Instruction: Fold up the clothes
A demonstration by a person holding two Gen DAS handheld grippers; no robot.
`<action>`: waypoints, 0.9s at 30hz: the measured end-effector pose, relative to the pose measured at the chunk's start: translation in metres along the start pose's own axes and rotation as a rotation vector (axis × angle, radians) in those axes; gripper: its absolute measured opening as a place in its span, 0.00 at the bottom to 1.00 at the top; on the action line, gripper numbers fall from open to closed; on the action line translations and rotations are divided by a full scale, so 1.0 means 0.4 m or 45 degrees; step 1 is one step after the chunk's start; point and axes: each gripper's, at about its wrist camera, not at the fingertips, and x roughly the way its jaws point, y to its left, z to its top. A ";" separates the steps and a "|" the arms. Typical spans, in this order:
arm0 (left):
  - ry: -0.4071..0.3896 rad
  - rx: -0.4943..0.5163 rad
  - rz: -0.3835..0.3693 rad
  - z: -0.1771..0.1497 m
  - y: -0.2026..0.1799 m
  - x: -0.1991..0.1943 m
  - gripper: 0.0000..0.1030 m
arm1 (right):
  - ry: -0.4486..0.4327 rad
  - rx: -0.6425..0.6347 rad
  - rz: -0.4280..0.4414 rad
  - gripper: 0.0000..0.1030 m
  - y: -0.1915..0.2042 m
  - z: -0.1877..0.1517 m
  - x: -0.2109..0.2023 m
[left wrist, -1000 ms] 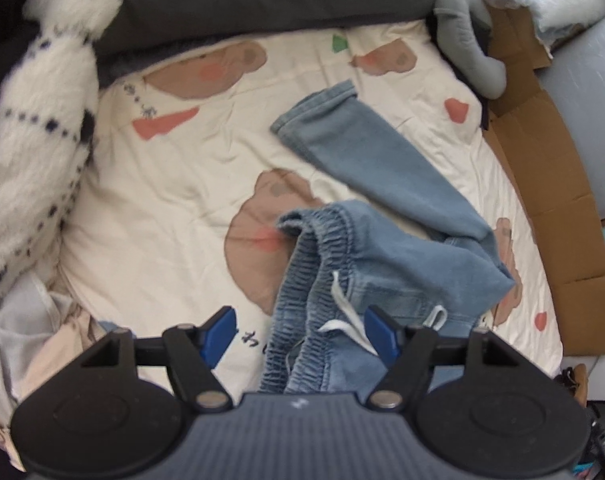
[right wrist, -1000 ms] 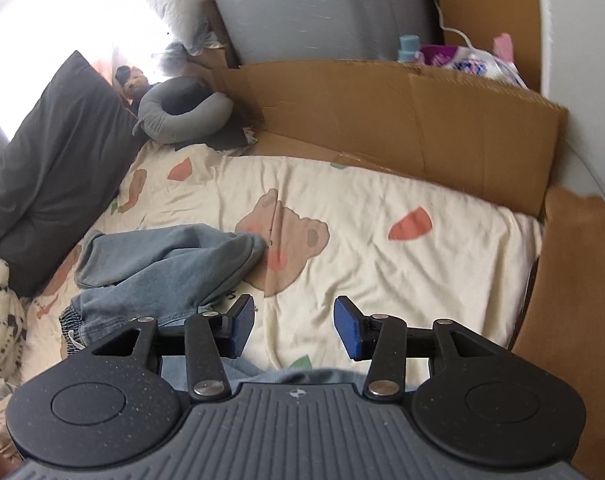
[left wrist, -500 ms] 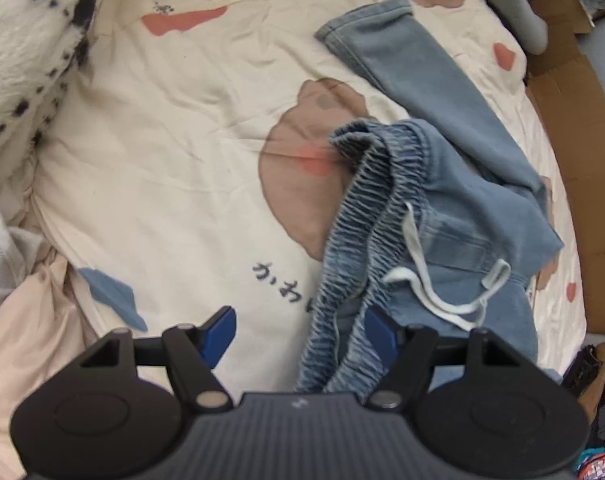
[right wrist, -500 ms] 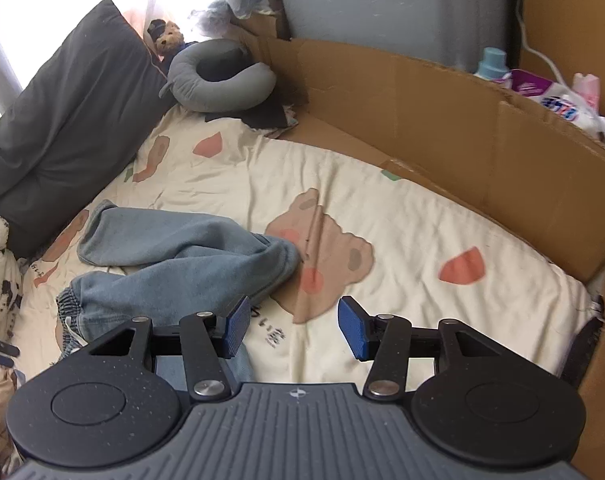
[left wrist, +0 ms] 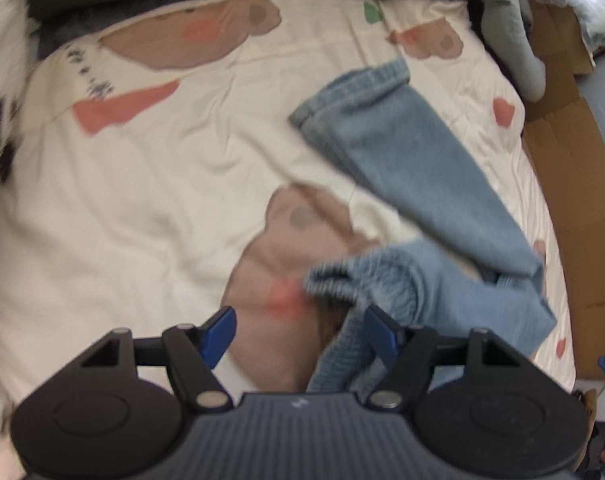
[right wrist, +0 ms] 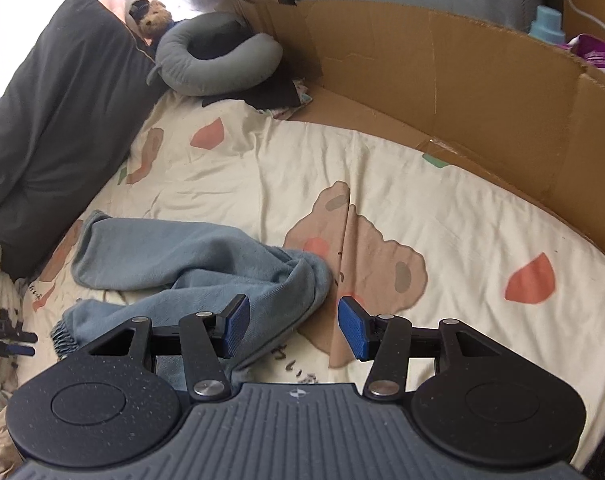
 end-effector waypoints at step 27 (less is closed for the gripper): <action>0.042 -0.546 -0.214 0.003 0.033 0.154 0.78 | 0.217 -0.378 0.055 0.60 0.161 0.167 0.384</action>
